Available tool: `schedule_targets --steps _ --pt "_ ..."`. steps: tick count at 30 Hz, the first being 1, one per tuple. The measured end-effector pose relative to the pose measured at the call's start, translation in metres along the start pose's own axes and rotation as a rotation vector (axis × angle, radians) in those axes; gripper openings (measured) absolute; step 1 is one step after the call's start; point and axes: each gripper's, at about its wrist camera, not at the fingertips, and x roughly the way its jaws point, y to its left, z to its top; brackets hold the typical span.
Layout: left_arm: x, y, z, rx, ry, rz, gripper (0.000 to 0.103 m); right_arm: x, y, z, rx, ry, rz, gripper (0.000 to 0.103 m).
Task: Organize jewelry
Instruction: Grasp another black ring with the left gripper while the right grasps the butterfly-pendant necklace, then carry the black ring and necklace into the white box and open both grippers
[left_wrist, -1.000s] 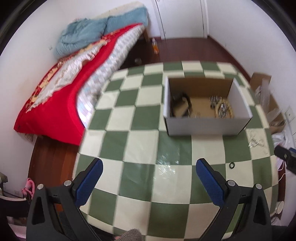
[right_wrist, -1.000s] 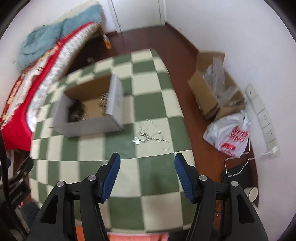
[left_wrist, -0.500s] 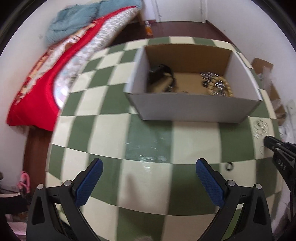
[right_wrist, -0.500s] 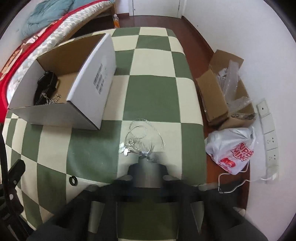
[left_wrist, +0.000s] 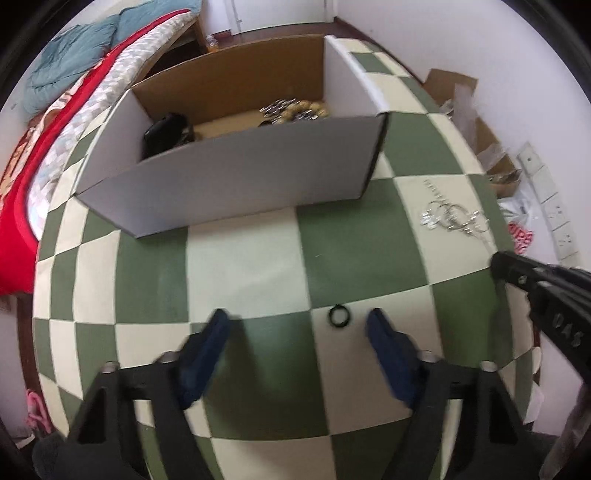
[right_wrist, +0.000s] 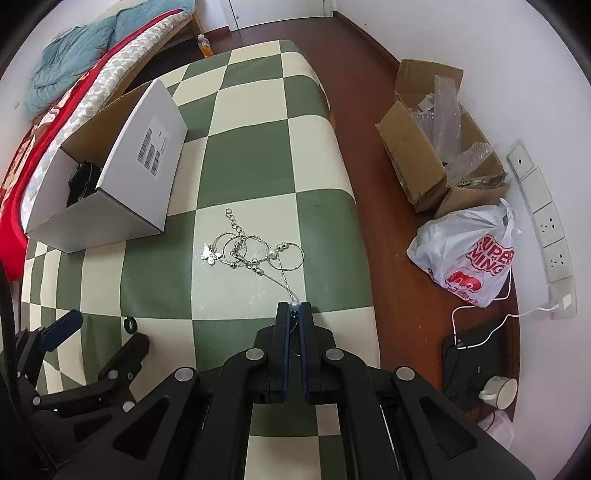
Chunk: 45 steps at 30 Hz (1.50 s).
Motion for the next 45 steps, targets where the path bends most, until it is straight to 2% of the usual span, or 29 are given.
schedule_targets --steps 2,3,4,11,17,24,34,45 --pt "-0.002 -0.003 0.002 0.008 -0.006 -0.020 0.021 0.000 -0.001 0.000 0.006 0.000 0.004 0.004" --pt "-0.003 -0.005 0.004 0.016 -0.004 -0.025 0.013 0.000 -0.001 0.000 0.006 0.002 0.003 0.004" --pt "-0.003 -0.006 0.005 0.020 0.000 -0.021 0.010 0.000 -0.001 0.000 0.007 0.003 0.002 0.004" --pt "-0.005 0.008 0.004 -0.001 -0.004 -0.007 0.010 -0.002 0.002 0.002 0.006 0.007 0.015 0.004" --pt "-0.024 0.036 -0.007 -0.044 -0.019 -0.001 0.010 -0.024 0.005 0.000 0.047 -0.027 0.094 0.004" --pt "-0.070 0.069 -0.008 -0.082 -0.074 -0.024 0.010 -0.083 0.012 0.003 0.080 -0.107 0.194 0.004" --pt "-0.130 0.091 0.009 -0.108 -0.132 -0.076 0.010 -0.166 0.040 0.010 0.051 -0.214 0.254 0.004" --pt "-0.176 0.107 0.042 -0.088 -0.143 -0.113 0.010 -0.254 0.071 0.034 -0.015 -0.335 0.287 0.004"
